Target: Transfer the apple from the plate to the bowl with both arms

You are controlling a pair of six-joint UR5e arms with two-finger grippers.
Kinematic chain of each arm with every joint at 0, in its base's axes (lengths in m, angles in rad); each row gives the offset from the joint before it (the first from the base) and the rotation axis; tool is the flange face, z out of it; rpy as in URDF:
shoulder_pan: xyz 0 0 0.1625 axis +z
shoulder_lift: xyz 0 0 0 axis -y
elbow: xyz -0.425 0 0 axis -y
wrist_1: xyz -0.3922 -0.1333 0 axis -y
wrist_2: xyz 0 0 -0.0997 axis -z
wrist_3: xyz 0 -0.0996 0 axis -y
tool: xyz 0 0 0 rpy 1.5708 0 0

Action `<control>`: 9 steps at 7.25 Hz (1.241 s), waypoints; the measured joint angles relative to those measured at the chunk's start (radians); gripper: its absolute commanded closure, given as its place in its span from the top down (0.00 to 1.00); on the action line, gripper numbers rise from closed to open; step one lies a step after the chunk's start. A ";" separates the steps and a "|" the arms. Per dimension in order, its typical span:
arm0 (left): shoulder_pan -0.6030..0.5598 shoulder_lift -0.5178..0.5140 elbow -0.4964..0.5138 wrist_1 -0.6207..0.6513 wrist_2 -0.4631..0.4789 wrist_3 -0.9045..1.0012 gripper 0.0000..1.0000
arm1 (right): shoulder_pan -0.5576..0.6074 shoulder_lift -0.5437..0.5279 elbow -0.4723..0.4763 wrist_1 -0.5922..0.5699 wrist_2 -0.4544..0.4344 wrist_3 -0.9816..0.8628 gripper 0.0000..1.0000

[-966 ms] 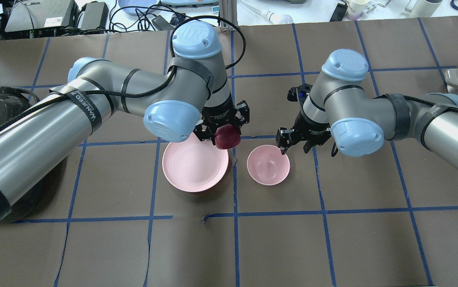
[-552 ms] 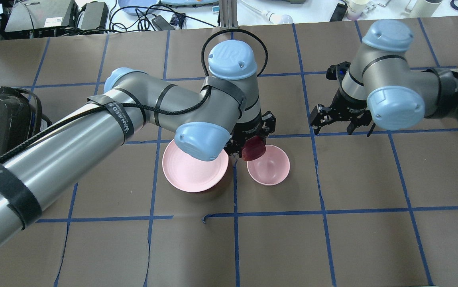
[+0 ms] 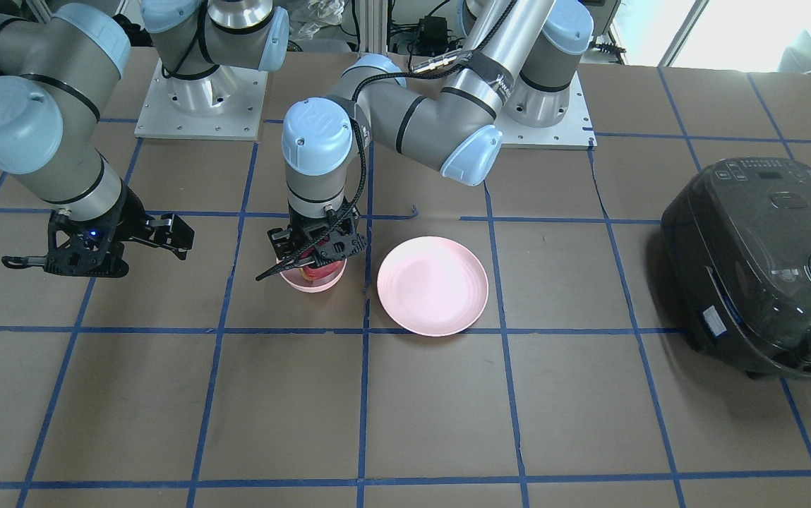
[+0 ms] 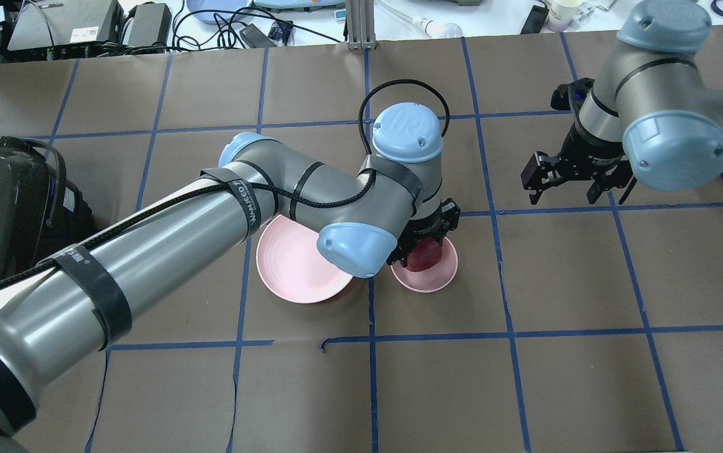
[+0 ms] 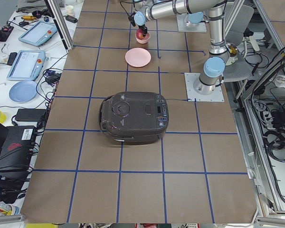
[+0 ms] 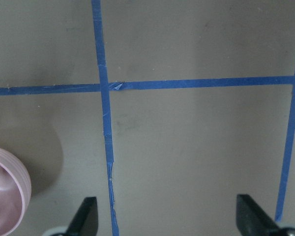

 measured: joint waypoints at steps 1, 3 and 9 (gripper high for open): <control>-0.004 -0.012 -0.007 0.006 -0.001 -0.011 0.27 | 0.000 -0.009 -0.020 0.018 -0.002 0.003 1.00; -0.005 -0.024 -0.011 0.007 0.003 -0.002 1.00 | 0.000 -0.018 -0.075 0.080 -0.004 0.011 1.00; 0.161 0.122 0.156 -0.242 0.023 0.473 1.00 | 0.014 -0.097 -0.203 0.118 -0.002 0.016 1.00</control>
